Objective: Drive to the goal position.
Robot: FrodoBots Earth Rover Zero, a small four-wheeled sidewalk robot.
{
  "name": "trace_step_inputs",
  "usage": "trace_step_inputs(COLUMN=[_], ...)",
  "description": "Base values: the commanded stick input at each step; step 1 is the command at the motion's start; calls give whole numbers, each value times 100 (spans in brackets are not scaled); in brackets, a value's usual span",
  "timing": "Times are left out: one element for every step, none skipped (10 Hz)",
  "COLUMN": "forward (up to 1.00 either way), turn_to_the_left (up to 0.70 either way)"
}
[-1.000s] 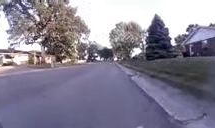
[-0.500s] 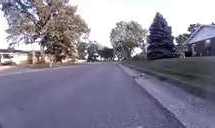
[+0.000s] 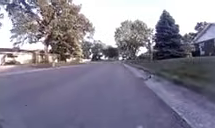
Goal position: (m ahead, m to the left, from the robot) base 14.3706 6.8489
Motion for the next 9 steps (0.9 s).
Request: trace_step_inputs(forward=[100, 100, 100, 100, 100, 100, 100, 100, 100], turn_to_the_left=[-30, -35, -30, 0, 0, 0, 0, 0, 0])
